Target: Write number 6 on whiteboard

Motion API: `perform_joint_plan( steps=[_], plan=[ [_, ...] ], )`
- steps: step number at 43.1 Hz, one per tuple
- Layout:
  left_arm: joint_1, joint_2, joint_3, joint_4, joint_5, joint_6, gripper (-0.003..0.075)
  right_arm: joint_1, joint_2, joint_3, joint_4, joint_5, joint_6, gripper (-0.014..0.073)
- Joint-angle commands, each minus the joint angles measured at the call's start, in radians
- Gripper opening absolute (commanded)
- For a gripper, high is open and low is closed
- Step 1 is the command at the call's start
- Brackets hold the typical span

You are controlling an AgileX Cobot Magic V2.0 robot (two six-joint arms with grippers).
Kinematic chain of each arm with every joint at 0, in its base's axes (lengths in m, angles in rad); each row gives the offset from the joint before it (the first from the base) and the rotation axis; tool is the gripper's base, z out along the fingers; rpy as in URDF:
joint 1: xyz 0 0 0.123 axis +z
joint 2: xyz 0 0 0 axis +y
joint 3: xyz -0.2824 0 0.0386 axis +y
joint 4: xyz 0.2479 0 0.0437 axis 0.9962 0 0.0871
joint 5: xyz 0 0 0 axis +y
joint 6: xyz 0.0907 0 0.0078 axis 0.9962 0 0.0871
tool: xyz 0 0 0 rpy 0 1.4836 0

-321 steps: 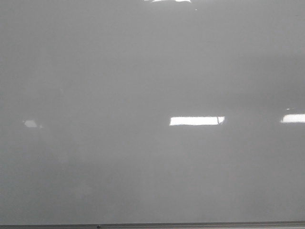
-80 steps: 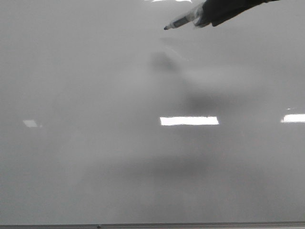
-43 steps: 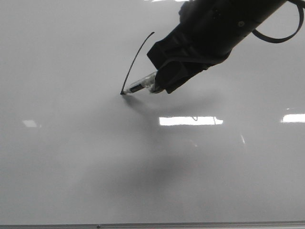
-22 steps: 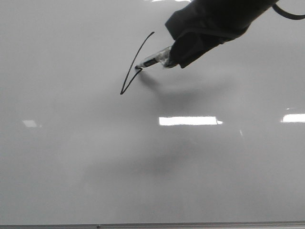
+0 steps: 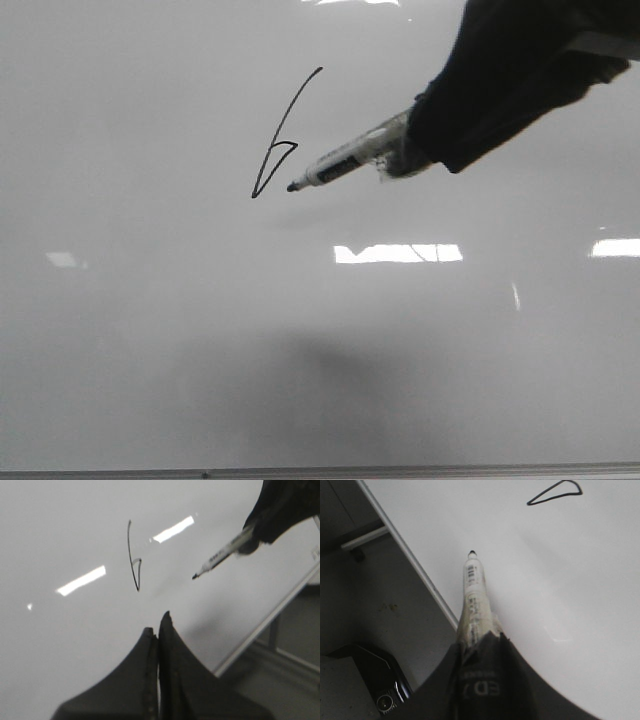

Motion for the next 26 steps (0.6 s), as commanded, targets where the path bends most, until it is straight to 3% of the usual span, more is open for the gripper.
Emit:
perform_joint_plan(
  steps=[1,4,10,12,20,26],
  plan=[
    [-0.018,0.114,-0.088,-0.009,0.014,0.086,0.0041,0.017,-0.049,-0.024,0.005,-0.008,-0.037,-0.0062],
    [-0.04,0.195,-0.135,-0.018,0.03,0.152,0.0137,0.044,-0.056,-0.024,0.005,0.014,-0.066,-0.0062],
    [-0.114,0.369,-0.235,-0.025,0.042,0.258,0.0418,0.13,-0.057,-0.024,0.005,0.024,-0.076,-0.0062],
    [-0.146,0.425,-0.268,-0.025,0.065,0.282,0.0466,0.156,-0.057,-0.024,0.005,0.013,-0.076,-0.0062],
    [-0.295,0.622,-0.377,-0.023,0.073,0.319,0.0472,0.227,-0.057,-0.055,0.005,0.013,-0.076,-0.0062],
    [-0.348,0.715,-0.433,-0.002,0.068,0.319,0.0472,0.249,-0.057,-0.06,0.005,0.013,-0.076,-0.0062]
  ],
)
